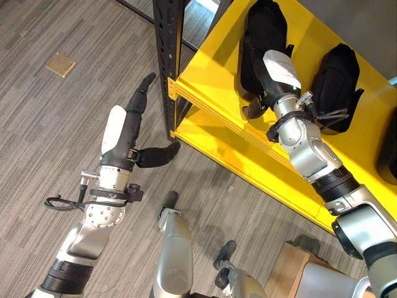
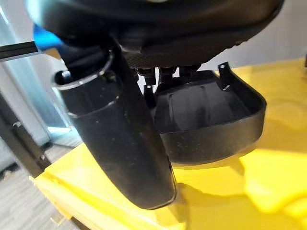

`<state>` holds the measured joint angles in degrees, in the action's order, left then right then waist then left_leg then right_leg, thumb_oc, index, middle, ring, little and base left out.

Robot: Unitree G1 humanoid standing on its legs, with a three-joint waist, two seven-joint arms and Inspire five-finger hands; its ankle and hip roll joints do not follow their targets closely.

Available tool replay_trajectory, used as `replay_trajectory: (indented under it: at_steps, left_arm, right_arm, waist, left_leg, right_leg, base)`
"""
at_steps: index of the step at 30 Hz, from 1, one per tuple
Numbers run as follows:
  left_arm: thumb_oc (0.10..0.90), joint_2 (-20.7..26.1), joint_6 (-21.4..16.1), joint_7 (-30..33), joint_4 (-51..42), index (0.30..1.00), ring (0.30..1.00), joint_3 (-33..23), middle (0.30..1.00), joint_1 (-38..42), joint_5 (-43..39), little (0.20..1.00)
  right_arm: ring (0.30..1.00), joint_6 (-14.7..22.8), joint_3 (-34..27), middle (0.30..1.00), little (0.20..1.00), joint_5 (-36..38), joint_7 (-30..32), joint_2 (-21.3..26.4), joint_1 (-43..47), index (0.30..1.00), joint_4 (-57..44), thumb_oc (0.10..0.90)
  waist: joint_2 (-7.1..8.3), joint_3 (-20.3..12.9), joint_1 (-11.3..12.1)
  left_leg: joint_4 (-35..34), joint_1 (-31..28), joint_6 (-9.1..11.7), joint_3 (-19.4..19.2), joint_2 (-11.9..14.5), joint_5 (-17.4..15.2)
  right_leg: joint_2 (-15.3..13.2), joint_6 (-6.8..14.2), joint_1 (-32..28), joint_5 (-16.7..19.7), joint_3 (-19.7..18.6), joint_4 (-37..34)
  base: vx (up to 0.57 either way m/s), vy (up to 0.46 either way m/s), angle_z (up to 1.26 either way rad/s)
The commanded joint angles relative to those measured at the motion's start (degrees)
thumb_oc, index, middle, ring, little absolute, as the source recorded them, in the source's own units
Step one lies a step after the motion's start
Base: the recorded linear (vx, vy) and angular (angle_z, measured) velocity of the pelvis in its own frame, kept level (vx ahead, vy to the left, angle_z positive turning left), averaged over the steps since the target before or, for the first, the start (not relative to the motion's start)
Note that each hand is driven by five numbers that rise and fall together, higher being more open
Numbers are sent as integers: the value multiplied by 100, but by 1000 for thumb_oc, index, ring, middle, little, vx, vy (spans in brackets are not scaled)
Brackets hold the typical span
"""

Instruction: Move parts from the plastic box to the shelf.

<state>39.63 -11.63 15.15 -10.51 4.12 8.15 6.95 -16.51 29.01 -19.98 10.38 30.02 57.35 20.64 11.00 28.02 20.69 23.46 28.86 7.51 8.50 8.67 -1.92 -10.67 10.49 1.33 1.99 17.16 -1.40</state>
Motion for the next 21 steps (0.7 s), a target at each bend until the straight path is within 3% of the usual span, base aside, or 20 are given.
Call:
replay_trajectory:
  at_steps: [1, 21]
  left_arm:
    - [900, 189, -741, 26, -300, 1000, 1000, -208, 1000, 197, -196, 1000]
    - [900, 162, -808, -143, -320, 1000, 1000, -176, 1000, 238, -306, 1000]
  right_arm:
    - [1000, 66, 93, 1000, 1000, 307, 442, -210, 265, 1000, 572, 900]
    - [1000, 479, -225, 1000, 1000, 1360, 539, -492, 536, 1000, 1339, 900]
  waist:
    - [-65, -516, 49]
    - [-226, -474, 152]
  left_leg:
    - [-111, 154, -27, -237, 232, 27]
    - [-78, 129, -50, -214, 142, 70]
  right_leg:
    - [-158, -37, -782, -668, -235, 314]
    - [-212, -63, -887, -676, -143, 384]
  base:
    - [0, 0, 0]
    - [7, 0, 1]
